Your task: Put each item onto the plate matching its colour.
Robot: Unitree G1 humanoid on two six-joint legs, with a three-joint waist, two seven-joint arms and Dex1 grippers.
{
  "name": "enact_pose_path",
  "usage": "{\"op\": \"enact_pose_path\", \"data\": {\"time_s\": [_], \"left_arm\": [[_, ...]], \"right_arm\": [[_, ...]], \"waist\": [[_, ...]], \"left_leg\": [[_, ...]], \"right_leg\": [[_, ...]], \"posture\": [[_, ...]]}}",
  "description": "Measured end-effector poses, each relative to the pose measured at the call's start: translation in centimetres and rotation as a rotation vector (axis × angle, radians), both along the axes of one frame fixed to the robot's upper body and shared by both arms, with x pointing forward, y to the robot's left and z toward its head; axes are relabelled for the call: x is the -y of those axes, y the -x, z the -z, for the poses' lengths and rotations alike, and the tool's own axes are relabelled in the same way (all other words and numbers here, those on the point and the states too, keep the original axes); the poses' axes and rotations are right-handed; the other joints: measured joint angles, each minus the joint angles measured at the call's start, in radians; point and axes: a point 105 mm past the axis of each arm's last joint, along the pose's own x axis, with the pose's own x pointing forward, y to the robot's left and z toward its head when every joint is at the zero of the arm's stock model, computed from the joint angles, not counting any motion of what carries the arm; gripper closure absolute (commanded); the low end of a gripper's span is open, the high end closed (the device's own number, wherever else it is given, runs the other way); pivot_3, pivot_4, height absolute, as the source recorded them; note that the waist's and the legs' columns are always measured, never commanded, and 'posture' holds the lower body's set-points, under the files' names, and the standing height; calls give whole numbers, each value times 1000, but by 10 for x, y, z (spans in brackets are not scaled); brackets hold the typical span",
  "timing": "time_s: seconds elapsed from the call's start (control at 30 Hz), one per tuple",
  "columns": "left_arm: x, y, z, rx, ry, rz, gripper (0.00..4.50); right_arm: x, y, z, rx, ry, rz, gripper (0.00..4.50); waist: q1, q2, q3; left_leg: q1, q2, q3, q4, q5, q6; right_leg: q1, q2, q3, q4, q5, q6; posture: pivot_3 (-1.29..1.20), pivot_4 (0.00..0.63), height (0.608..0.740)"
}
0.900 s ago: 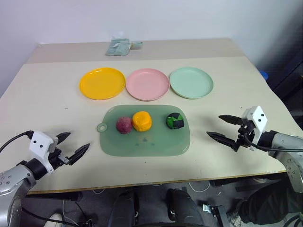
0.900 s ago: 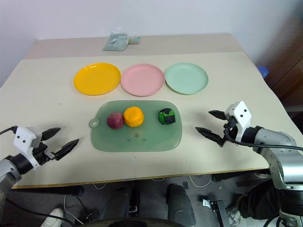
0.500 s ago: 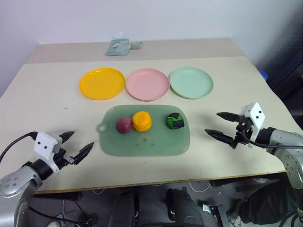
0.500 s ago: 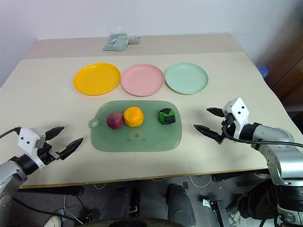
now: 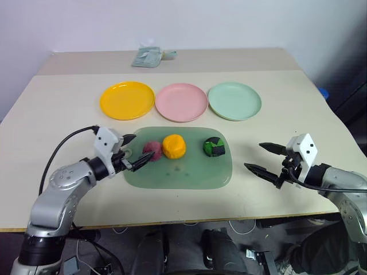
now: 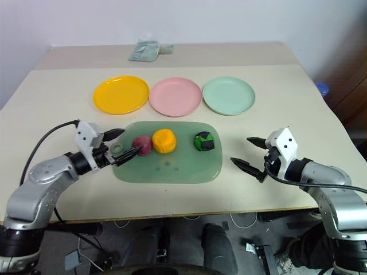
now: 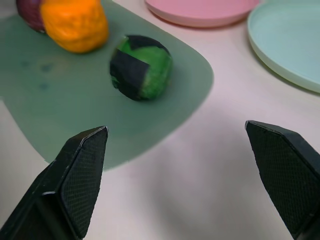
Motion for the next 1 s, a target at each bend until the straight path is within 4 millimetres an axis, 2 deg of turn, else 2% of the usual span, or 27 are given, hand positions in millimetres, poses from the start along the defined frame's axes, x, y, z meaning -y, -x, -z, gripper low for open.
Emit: {"op": "enact_pose_path", "data": {"time_s": [0.2, 0.33, 0.5, 0.6, 0.67, 0.87, 1.0], "left_arm": [[7, -7, 15, -61, -33, 54, 0], [11, -7, 15, -65, -40, 100, 0], [9, -6, 26, -102, -90, 120, 0], [5, -9, 33, -123, -104, 98, 906], [6, -13, 31, -114, -101, 92, 1798], [6, -14, 29, -102, -94, 87, 1798], [-4, -18, 25, -71, -80, 16, 1798]], "right_arm": [[-19, 19, -1, -3, 4, -52, 23], [-33, 24, -6, 19, 3, -90, 23], [-46, 26, 1, -1, -27, -117, 23], [-52, 25, 1, 3, -32, -136, 0], [-56, 23, 0, 10, -42, -146, 0], [-64, 24, 1, 9, -59, -156, 0], [-65, 24, 2, 9, -59, -154, 0]], "waist": [[0, 0, 0], [-1, 0, 0], [0, 0, 0], [1, 0, 0], [1, 0, 0], [0, 0, 0], [0, 0, 0]], "left_leg": [[0, 0, 0, 0, 0, 0], [0, 0, 0, 0, 0, 0], [0, 0, 0, 0, 0, 0], [0, 0, -1, 0, 0, 0], [0, 0, -1, 1, 0, 0], [0, 0, -1, 1, 0, 0], [0, 0, -1, 1, 0, 0]], "right_leg": [[0, 0, 0, 0, 0, 0], [0, 0, 0, 0, 0, 0], [0, 0, 0, 0, 0, 0], [0, 0, 0, 0, 0, 0], [0, 0, 0, 0, 0, 0], [0, 0, 0, 0, 0, 0], [0, 0, 0, 0, 0, 0]], "posture": [[0, 150, 740], [0, 150, 740], [0, 150, 740], [0, 150, 740], [0, 150, 740], [0, 150, 740], [0, 150, 740]]}}
